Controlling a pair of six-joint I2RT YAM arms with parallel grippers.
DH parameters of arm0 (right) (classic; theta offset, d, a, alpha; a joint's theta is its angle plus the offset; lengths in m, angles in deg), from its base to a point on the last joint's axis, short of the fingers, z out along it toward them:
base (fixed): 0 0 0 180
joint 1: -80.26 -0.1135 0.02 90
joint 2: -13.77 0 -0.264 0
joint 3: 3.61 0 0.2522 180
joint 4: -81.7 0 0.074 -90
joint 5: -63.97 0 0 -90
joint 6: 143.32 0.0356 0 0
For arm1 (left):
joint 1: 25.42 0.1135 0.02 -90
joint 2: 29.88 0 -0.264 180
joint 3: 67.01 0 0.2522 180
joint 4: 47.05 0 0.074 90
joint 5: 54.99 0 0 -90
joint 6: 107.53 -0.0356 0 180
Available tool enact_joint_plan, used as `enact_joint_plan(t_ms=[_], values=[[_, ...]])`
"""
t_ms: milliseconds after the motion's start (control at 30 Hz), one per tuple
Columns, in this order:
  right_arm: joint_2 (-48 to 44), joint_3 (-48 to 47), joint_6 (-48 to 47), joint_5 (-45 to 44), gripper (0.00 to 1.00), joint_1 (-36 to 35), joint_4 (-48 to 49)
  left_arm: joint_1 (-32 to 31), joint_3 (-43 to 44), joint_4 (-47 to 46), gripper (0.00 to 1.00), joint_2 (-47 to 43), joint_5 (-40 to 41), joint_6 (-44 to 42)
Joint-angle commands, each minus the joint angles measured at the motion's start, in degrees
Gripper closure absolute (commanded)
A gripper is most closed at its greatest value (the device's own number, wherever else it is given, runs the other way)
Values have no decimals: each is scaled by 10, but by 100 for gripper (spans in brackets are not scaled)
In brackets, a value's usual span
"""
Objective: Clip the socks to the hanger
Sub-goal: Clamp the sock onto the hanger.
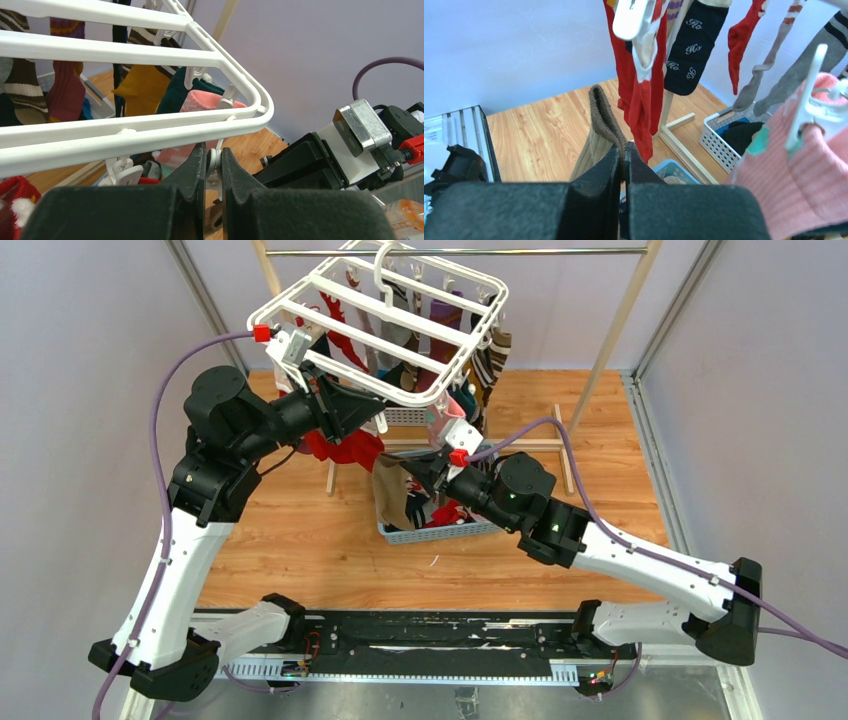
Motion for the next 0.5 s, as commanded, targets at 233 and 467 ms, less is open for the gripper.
enact_joint_plan(t_ms=[233, 467], values=[[50, -66, 58, 76, 100, 48, 35, 1, -4, 17, 93, -2, -50, -31], [56, -88, 78, 120, 100, 80, 19, 0, -5, 21, 93, 3, -64, -38]])
